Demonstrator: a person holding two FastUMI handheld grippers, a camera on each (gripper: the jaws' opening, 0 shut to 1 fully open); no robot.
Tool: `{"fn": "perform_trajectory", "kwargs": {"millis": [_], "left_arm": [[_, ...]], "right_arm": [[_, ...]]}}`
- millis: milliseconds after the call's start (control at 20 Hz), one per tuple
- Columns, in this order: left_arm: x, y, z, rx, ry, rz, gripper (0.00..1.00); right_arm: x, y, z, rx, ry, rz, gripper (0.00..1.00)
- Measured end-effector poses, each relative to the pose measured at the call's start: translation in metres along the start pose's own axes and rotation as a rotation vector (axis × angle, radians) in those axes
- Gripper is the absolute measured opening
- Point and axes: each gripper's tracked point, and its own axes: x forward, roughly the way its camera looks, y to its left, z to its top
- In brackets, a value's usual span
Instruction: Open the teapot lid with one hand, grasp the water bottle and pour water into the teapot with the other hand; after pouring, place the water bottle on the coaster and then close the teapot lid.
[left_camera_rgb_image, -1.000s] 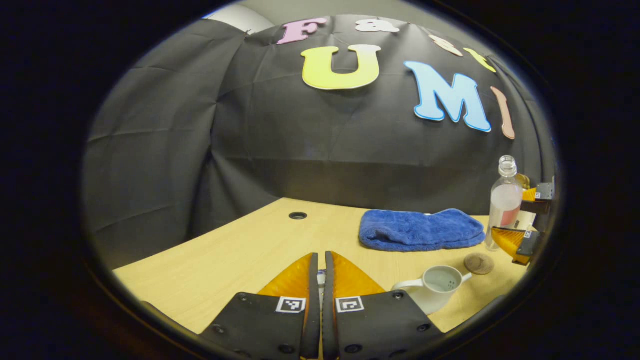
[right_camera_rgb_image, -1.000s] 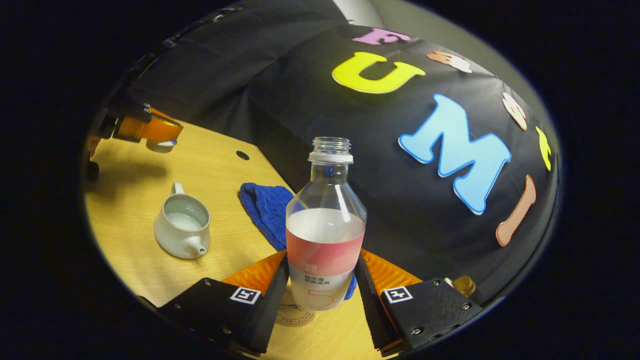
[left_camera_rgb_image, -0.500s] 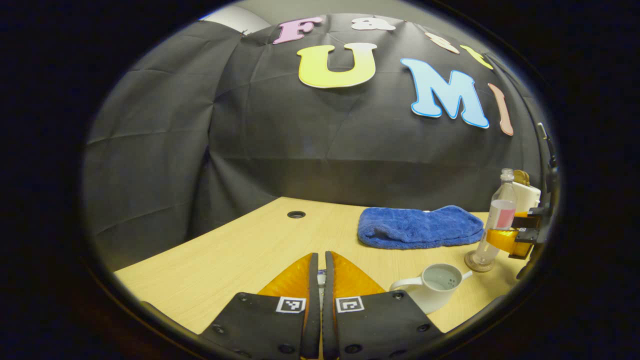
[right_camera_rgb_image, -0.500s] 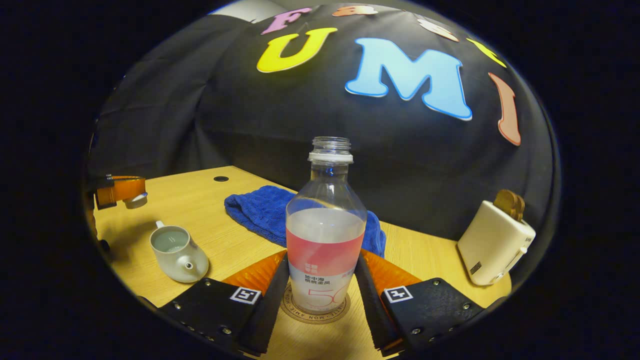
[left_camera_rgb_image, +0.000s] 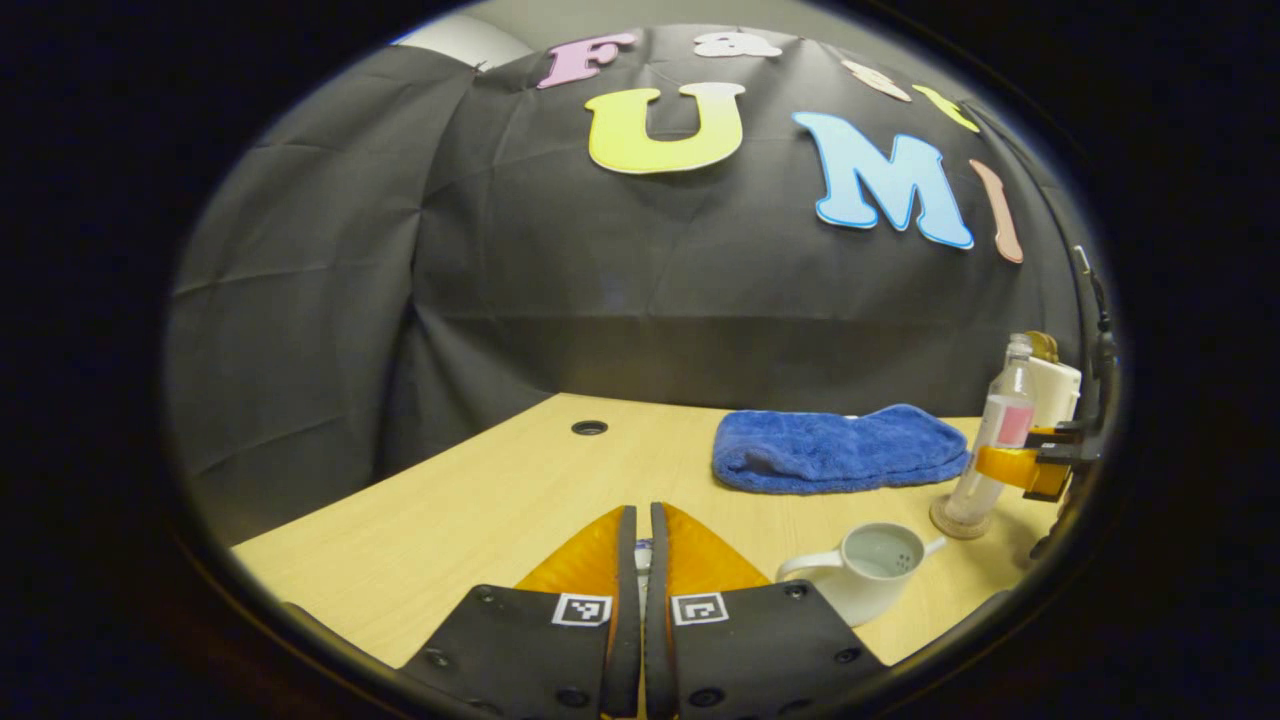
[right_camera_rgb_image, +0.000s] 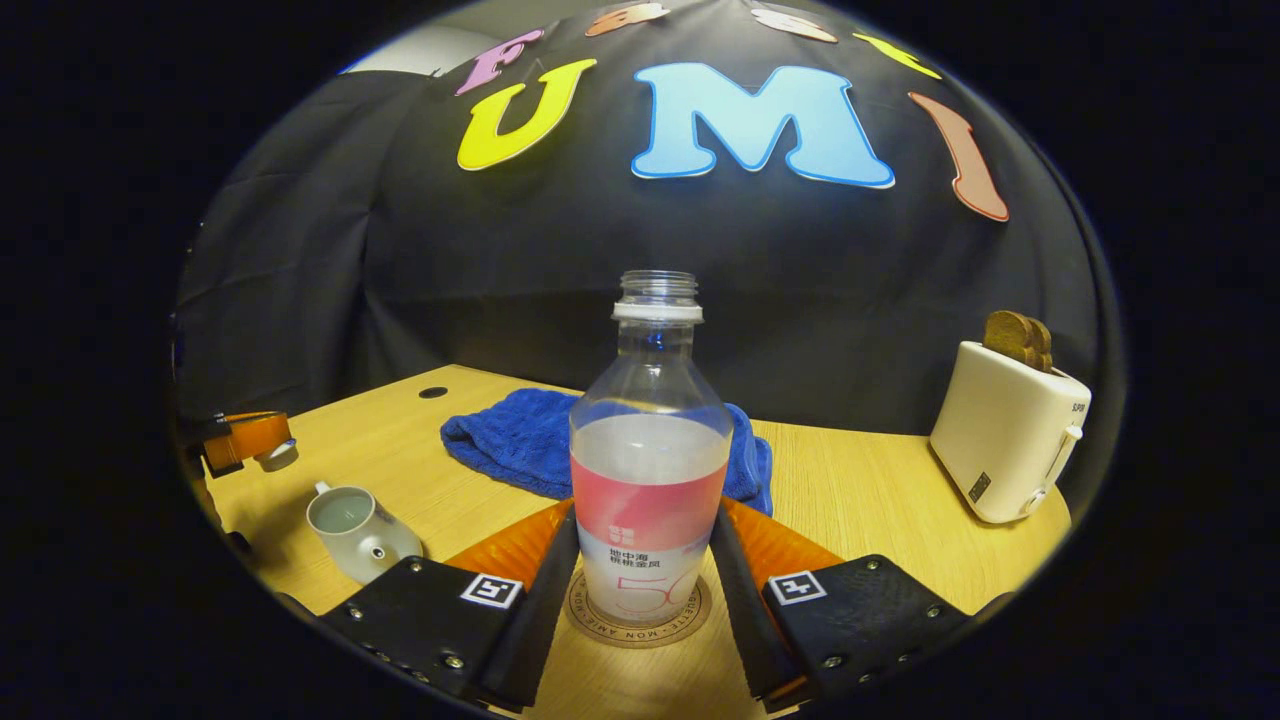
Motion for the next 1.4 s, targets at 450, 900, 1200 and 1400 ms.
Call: {"fn": "perform_trajectory", "kwargs": {"millis": [450,900,1200,1400], "left_arm": [[-0.002,-0.003,0.002,0.014,0.000,-0.025,0.09],[-0.008,-0.031,0.009,-0.003,-0.034,-0.128,0.09],[-0.008,-0.045,0.006,0.003,-0.033,-0.169,0.09],[-0.007,-0.056,0.011,0.012,-0.042,-0.189,0.09]], "right_arm": [[-0.018,-0.004,-0.003,0.013,-0.008,-0.022,0.98],[-0.073,-0.002,0.019,-0.037,-0.151,-0.101,0.98],[-0.104,-0.003,0.017,-0.022,-0.203,-0.131,0.98],[-0.110,-0.009,0.009,0.024,-0.228,-0.146,0.98]]}}
